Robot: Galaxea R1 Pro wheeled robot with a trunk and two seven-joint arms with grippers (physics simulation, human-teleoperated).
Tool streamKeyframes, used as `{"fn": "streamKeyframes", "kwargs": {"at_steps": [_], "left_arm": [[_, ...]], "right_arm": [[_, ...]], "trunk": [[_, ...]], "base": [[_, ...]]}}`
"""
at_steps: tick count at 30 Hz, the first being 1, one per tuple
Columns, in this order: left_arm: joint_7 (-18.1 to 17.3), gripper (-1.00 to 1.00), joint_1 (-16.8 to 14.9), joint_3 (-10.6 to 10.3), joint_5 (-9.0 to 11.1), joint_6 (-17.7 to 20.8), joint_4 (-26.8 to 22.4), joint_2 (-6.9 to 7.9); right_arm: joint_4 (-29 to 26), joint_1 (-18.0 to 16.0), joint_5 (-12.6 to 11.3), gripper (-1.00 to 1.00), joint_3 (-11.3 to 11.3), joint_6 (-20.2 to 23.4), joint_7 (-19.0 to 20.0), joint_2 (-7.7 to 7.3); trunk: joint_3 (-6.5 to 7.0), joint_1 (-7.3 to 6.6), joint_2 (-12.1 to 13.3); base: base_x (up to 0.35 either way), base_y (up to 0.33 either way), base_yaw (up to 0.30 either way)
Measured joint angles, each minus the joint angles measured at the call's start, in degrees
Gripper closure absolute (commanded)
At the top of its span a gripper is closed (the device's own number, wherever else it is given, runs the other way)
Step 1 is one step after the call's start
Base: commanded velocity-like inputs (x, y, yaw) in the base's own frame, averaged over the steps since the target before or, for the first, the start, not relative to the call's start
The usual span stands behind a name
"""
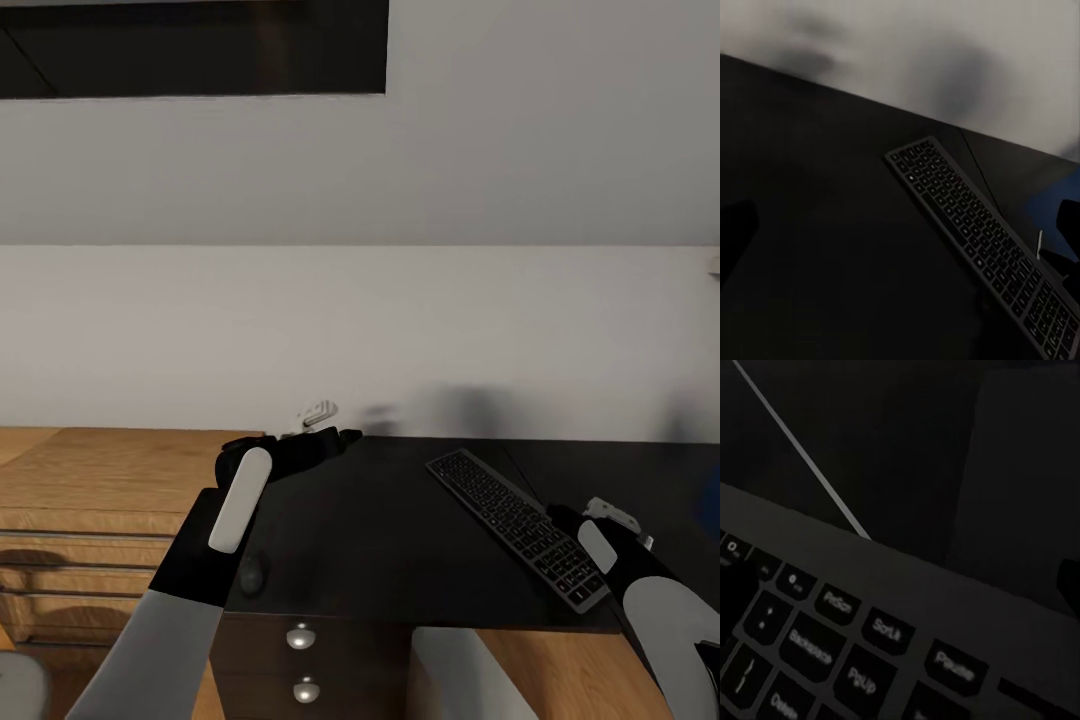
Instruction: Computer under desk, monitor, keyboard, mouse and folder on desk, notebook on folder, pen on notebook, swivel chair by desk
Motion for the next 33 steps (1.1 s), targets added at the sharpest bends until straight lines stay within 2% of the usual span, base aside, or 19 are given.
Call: {"fn": "streamKeyframes", "kwargs": {"at_steps": [4, 8, 12, 14, 33], "left_arm": [[0.01, -1.0, 0.02, 0.0, 0.0, 0.01, 0.0, 0.0], [0.05, -1.0, 0.03, 0.0, -0.01, -0.03, 0.0, -0.03], [0.0, -1.0, 0.03, 0.0, 0.0, 0.05, 0.0, -0.03], [0.03, -1.0, 0.03, 0.0, -0.01, 0.05, 0.0, -0.03], [-0.1, -1.0, 0.03, 0.05, 0.2, 0.18, 0.31, 0.04]], "right_arm": [[0.03, 0.0, 0.02, -1.0, 0.01, 0.34, -0.1, 0.02], [-0.92, -0.04, 0.52, -1.0, 0.11, 1.18, -0.15, 0.01], [-0.98, -0.04, 0.31, -1.0, 0.12, 1.68, -0.11, 0.02], [-1.19, -0.04, 0.4, -1.0, 0.11, 1.7, -0.14, 0.08], [-0.96, -0.04, 0.35, -1.0, 0.13, 1.66, -0.1, 0.1]], "trunk": [[0.0, 0.0, 0.0], [-0.7, 0.87, -1.6], [-0.71, 0.88, -1.61], [-1.06, 1.31, -2.4], [-1.07, 1.31, -2.41]], "base": [[0.0, 0.0, 0.0], [0.0, 0.0, 0.0], [0.0, 0.0, 0.0], [0.0, 0.0, 0.0], [0.0, 0.0, 0.0]]}}
